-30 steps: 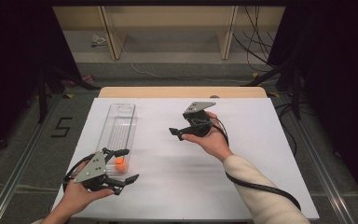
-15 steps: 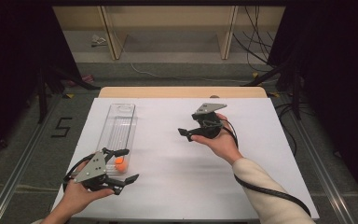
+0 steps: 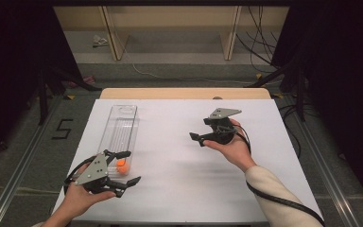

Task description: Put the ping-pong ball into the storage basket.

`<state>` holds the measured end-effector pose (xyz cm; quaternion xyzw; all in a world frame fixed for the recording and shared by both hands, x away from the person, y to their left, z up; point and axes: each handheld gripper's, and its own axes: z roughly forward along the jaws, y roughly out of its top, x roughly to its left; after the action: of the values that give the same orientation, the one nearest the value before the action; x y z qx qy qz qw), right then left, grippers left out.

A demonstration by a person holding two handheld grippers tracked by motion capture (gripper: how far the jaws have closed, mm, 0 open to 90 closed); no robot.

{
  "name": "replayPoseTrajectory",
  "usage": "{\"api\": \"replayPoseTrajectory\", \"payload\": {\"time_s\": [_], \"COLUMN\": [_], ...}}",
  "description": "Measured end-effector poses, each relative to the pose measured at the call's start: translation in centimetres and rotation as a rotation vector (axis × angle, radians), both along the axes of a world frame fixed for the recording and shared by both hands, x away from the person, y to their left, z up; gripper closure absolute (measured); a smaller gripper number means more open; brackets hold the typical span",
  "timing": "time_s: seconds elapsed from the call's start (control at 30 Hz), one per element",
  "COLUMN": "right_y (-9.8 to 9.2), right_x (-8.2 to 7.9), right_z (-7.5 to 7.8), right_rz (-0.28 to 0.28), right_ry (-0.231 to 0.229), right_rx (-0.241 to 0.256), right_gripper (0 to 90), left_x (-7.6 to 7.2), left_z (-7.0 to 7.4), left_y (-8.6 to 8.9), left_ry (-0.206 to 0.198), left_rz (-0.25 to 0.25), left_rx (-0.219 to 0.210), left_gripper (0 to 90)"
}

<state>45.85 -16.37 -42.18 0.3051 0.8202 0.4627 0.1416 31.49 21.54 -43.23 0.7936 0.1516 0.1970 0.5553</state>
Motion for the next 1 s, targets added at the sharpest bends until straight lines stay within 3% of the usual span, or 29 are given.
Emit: {"api": "replayPoseTrajectory", "payload": {"time_s": [1.0], "right_y": [-3.7], "right_x": [-1.7], "right_z": [-0.1], "right_rz": [-0.058], "right_ry": [-0.004], "right_rx": [0.032], "right_gripper": [16.4], "left_x": [0.0], "left_z": [0.0], "left_y": [0.0], "left_ry": [-0.002], "left_rz": [0.002], "left_rx": [-0.001], "left_gripper": [16.1]}}
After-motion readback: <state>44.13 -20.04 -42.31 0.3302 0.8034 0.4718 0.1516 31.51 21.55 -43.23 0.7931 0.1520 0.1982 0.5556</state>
